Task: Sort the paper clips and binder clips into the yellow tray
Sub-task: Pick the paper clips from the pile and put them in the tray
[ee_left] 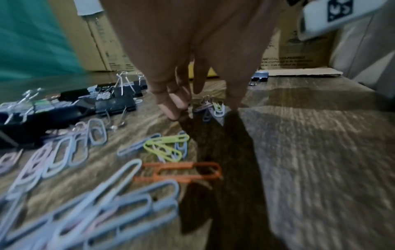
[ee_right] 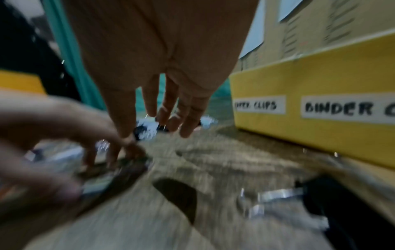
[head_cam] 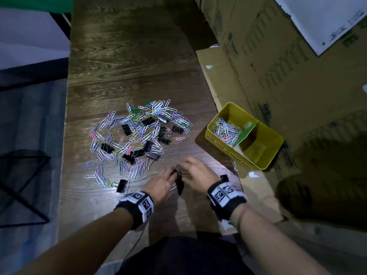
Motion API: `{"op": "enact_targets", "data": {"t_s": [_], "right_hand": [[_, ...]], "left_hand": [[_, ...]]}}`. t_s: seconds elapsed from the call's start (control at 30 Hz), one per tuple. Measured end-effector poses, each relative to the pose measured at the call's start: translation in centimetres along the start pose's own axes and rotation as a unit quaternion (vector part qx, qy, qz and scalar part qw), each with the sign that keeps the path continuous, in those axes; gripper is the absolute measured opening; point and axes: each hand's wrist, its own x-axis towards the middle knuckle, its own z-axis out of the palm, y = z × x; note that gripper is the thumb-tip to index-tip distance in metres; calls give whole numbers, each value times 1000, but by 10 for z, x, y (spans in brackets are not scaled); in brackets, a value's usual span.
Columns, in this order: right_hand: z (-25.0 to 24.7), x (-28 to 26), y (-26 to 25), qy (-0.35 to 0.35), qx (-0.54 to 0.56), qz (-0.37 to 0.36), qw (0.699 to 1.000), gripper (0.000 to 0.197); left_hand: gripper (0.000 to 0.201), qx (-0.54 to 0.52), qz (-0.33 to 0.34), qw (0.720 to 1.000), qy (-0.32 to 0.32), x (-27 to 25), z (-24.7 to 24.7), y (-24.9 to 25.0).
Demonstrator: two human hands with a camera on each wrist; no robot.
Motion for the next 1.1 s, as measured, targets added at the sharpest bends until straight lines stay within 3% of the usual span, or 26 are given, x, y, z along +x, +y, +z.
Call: {"op": "enact_targets", "data": {"t_s": [0.1,0.33,0.47,0.7,0.93,1.1], "right_hand": [[38,-4,-4,-46,-68,11,997,59],[56,-7,-11,-59,-47,66,995,35],[57,-7,-15,-75,-84,98,989,34],[57,-17,-17,-72,-165,68,981,38],[57,-22,-12,-79,-159,70,982,37],[48,-20,-6,-64,-34,117,990,33]], "left_hand": [[57,6,3,999,38,-7,5,-2],[31,-71,-28,997,35,-11,8,8],[38,-78,-75,994,5,-9,12,12],[40,-36,-113,992,-30,-6,12,16],[37,69,-51,992,-97,-7,0,28],[29,26,-24,993,-111,-3,-21,35]]}}
